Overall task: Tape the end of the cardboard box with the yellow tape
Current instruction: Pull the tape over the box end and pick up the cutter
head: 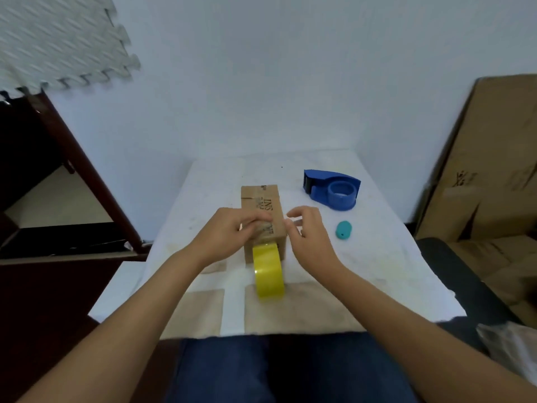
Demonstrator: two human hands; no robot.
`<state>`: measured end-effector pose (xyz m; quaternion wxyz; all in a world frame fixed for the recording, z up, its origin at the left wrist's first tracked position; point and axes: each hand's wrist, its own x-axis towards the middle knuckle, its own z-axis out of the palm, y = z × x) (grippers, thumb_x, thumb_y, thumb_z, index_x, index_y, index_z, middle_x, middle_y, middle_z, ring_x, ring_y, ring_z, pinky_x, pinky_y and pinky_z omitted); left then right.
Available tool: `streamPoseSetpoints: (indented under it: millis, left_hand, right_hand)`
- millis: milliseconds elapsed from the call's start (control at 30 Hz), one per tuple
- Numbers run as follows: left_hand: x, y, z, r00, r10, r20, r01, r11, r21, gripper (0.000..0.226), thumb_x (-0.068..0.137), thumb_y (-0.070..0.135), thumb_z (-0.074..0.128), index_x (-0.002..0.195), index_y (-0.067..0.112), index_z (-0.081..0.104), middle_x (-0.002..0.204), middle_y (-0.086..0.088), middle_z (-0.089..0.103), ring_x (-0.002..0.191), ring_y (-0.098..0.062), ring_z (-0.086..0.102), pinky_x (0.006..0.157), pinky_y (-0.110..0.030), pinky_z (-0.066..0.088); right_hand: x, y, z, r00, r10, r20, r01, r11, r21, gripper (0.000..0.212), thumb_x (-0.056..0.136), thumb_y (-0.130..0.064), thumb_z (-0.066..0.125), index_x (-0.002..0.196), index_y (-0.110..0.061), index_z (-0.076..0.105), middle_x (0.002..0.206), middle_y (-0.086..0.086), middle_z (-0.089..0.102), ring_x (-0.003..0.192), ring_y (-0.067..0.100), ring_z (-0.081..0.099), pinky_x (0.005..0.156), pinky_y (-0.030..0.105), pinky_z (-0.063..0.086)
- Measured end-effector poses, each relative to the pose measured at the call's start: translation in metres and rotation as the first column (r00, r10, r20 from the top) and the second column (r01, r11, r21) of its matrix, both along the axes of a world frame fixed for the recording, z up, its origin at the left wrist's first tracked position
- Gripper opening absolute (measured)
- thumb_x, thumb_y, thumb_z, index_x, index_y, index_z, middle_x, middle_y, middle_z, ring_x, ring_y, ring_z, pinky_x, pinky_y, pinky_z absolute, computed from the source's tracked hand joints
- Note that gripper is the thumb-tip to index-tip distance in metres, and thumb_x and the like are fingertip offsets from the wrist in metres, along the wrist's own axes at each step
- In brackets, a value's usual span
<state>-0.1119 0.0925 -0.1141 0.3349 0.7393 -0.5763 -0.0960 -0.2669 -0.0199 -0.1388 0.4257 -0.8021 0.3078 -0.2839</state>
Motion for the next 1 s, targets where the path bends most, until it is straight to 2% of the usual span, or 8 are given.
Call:
streamPoseSetpoints:
  millis: [67,200,300,433,533,633,800,1000]
  left_hand:
    - [-0.003,0.005,-0.006,1.000,-0.021,0.008,0.021,1.000,0.009,0.026,0.097,0.022,0.057,0.117,0.030,0.071,0.124,0.013,0.068,0.116,-0.001,0.059,0.098,-0.020,0.046]
    - [-0.001,0.010,-0.021,0.989,-0.086,0.118,0.080,0.996,0.049,0.031,0.100,0.032,0.049,0.126,0.031,0.064,0.134,0.017,0.060,0.126,0.001,0.050,0.104,-0.022,0.042]
    - [0.005,0.010,-0.034,0.984,-0.115,0.133,0.106,0.992,0.070,0.036,0.102,0.037,0.040,0.133,0.034,0.057,0.143,0.020,0.051,0.135,0.003,0.040,0.109,-0.024,0.035]
    - [0.008,0.004,-0.040,0.988,-0.106,0.115,0.097,0.992,0.079,0.042,0.103,0.037,0.033,0.138,0.029,0.052,0.147,0.017,0.045,0.137,0.005,0.033,0.113,-0.021,0.025]
    - [0.015,-0.012,-0.038,0.969,-0.139,0.206,0.123,0.988,0.091,0.041,0.104,0.036,0.032,0.138,0.026,0.053,0.147,0.013,0.047,0.137,0.001,0.035,0.114,-0.021,0.025]
    - [0.027,-0.028,-0.039,0.963,-0.167,0.213,0.145,0.983,0.115,0.045,0.103,0.041,0.027,0.140,0.029,0.049,0.150,0.013,0.044,0.141,-0.001,0.032,0.116,-0.031,0.026]
    - [0.032,-0.033,-0.049,0.985,-0.163,0.062,0.155,0.980,0.124,0.043,0.105,0.032,0.025,0.145,0.033,0.041,0.154,0.018,0.034,0.144,0.006,0.017,0.120,-0.028,0.008]
    - [0.032,-0.034,-0.048,0.986,-0.150,0.069,0.140,0.982,0.126,0.047,0.102,0.036,0.021,0.143,0.033,0.043,0.152,0.018,0.038,0.143,0.003,0.022,0.120,-0.031,0.008]
  right_hand:
    - [-0.009,0.009,-0.005,0.995,-0.097,0.015,0.096,0.992,0.085,0.011,0.098,-0.021,0.046,0.095,-0.013,0.053,0.103,0.004,0.056,0.085,0.015,0.057,0.074,0.023,0.050]
    - [-0.019,0.026,-0.012,0.999,-0.028,0.021,0.019,0.938,0.347,0.036,0.100,-0.024,0.042,0.082,-0.005,0.066,0.075,0.007,0.068,0.071,0.019,0.064,0.074,0.035,0.055]
    - [-0.016,0.033,-0.009,1.000,0.008,-0.008,-0.003,0.848,0.530,0.048,0.100,-0.041,0.039,0.088,-0.008,0.071,0.086,0.008,0.074,0.079,0.018,0.070,0.072,0.026,0.058]
    - [-0.004,0.035,-0.014,0.996,0.075,-0.041,-0.030,0.752,0.659,0.064,0.082,-0.072,0.044,0.107,-0.020,0.071,0.107,0.005,0.074,0.101,0.023,0.069,0.095,0.040,0.052]
    - [0.000,0.034,-0.015,0.990,0.110,0.089,-0.141,0.703,0.697,0.050,0.092,-0.051,0.050,0.112,-0.010,0.069,0.099,0.013,0.077,0.094,0.028,0.073,0.093,0.040,0.055]
    - [0.002,0.031,-0.010,0.989,0.087,0.115,-0.142,0.742,0.655,0.035,0.097,-0.035,0.049,0.107,-0.006,0.067,0.090,0.016,0.077,0.079,0.023,0.075,0.077,0.029,0.057]
    - [0.010,0.027,-0.005,0.996,0.066,0.064,-0.091,0.760,0.643,0.031,0.098,-0.029,0.044,0.108,-0.009,0.065,0.085,0.015,0.078,0.080,0.028,0.075,0.080,0.035,0.056]
    - [0.011,0.033,-0.002,0.995,-0.001,0.096,-0.063,0.746,0.663,0.030,0.099,-0.030,0.046,0.103,-0.009,0.066,0.078,0.012,0.077,0.069,0.022,0.074,0.074,0.032,0.057]
